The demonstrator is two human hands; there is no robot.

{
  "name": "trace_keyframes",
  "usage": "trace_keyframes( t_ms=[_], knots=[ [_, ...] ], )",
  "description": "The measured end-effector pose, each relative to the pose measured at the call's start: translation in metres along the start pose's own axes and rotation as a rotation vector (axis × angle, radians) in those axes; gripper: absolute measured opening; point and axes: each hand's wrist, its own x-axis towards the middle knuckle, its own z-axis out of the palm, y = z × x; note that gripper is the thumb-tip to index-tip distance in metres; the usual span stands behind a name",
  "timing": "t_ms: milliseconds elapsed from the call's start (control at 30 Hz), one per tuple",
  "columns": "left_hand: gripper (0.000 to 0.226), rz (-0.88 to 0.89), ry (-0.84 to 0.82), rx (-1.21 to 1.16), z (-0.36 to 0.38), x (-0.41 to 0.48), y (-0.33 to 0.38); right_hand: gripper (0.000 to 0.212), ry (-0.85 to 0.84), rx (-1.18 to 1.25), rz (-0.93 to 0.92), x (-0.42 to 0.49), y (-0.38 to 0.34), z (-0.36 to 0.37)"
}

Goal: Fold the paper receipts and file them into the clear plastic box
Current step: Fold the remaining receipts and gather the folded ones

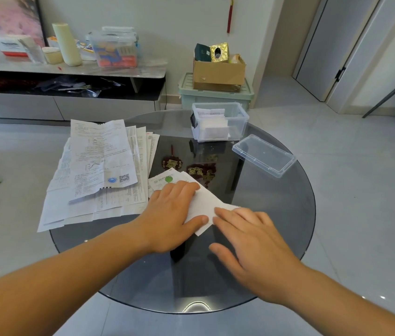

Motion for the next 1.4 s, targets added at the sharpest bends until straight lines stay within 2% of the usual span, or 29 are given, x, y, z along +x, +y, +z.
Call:
trace_keyframes(
  t_ms=[133, 233, 333, 500, 667, 800, 867, 933, 1033, 1167, 1300, 1400],
  knots=[
    [0.078, 0.031, -0.065, 0.089, -0.002, -0.003, -0.002, 0.088, -0.037, -0.08, 0.082, -0.002, 0.014, -0.004],
    [0.075, 0.077, -0.113, 0.146, -0.006, -0.003, -0.003, 0.096, -0.112, -0.044, 0.124, 0.006, 0.027, -0.01],
    [0.063, 0.145, -0.16, 0.145, -0.011, -0.004, -0.008, 0.091, -0.141, -0.005, 0.143, 0.024, 0.038, -0.016],
    [0.061, 0.243, -0.199, 0.118, -0.016, -0.01, -0.018, 0.078, -0.128, 0.017, 0.131, 0.049, 0.049, -0.01],
    [0.062, 0.296, -0.148, 0.067, -0.016, -0.016, -0.024, 0.07, -0.034, 0.031, 0.112, 0.053, 0.053, -0.004],
    [0.072, 0.266, -0.078, 0.006, -0.02, -0.02, -0.024, 0.075, 0.18, 0.064, 0.064, 0.049, 0.047, -0.007],
    [0.074, 0.232, -0.03, 0.003, -0.025, -0.022, -0.025, 0.065, 0.274, 0.1, 0.034, 0.045, 0.037, -0.012],
    [0.076, 0.172, 0.001, 0.024, -0.03, -0.024, -0.026, 0.055, 0.301, 0.169, -0.008, 0.04, 0.024, -0.017],
    [0.075, 0.093, -0.01, 0.061, -0.034, -0.028, -0.025, 0.045, 0.15, 0.286, -0.058, 0.036, 0.006, -0.02],
    [0.071, 0.065, -0.058, 0.061, -0.034, -0.032, -0.025, 0.055, -0.023, 0.303, -0.098, 0.04, -0.003, -0.015],
    [0.059, 0.123, -0.03, 0.03, -0.036, -0.034, -0.027, 0.065, -0.025, 0.241, -0.136, 0.044, -0.004, -0.009],
    [0.047, 0.153, -0.036, 0.021, -0.033, -0.035, -0.032, 0.06, 0.01, 0.226, -0.153, 0.045, -0.004, -0.009]
  ],
)
